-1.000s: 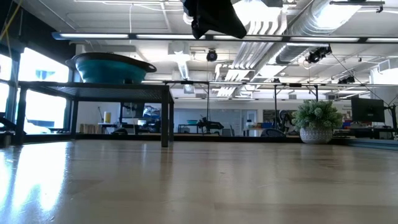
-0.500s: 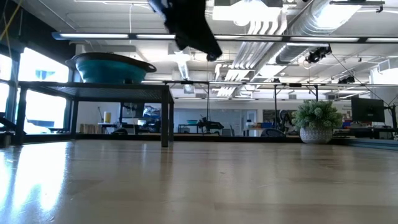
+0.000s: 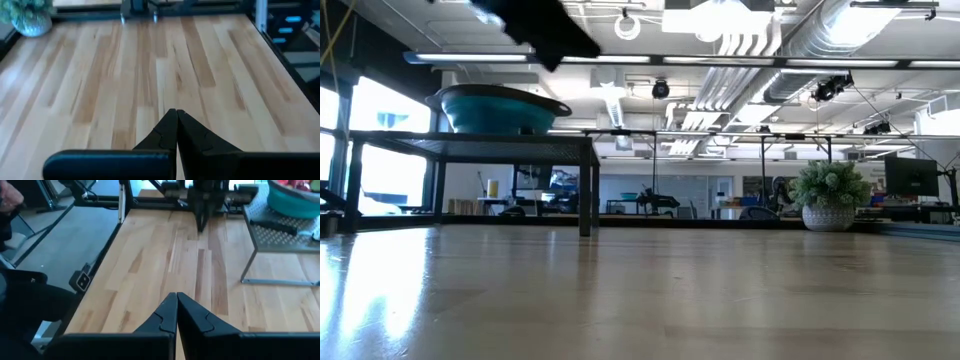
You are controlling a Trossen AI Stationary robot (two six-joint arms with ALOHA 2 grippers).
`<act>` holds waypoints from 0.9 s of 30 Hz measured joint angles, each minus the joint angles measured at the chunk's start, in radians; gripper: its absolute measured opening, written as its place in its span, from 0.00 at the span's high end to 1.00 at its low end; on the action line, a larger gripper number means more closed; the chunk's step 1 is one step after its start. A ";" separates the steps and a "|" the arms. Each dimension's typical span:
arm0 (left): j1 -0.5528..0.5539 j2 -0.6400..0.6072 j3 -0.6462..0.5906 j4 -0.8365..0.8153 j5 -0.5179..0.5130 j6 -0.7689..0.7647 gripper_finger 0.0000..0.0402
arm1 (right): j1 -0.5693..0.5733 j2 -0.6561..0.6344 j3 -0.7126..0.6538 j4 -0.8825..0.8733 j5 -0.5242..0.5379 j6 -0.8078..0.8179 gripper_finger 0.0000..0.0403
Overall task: Pick & Place Fruit
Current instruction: Return to Home Position
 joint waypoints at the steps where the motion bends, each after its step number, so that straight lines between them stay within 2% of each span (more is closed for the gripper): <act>1: 0.000 -0.037 -0.037 0.003 0.001 0.005 1.00 | 0.000 -0.010 -0.013 0.003 0.000 0.002 0.99; 7: -0.007 -0.231 -0.223 0.140 0.031 0.036 1.00 | 0.020 -0.090 -0.150 0.118 -0.008 0.026 0.99; 11: -0.007 -0.364 -0.328 0.171 0.037 0.059 1.00 | 0.020 -0.169 -0.222 0.189 -0.008 0.030 0.99; 13: -0.007 -0.434 -0.382 0.172 0.037 0.071 1.00 | 0.020 -0.209 -0.243 0.171 -0.006 0.040 0.99; 19: -0.007 -0.612 -0.496 0.217 0.109 0.123 1.00 | 0.020 -0.313 -0.265 0.186 -0.011 0.048 0.99; 27: -0.007 -0.831 -0.623 0.209 0.118 0.136 1.00 | 0.020 -0.401 -0.269 0.163 -0.011 0.045 0.99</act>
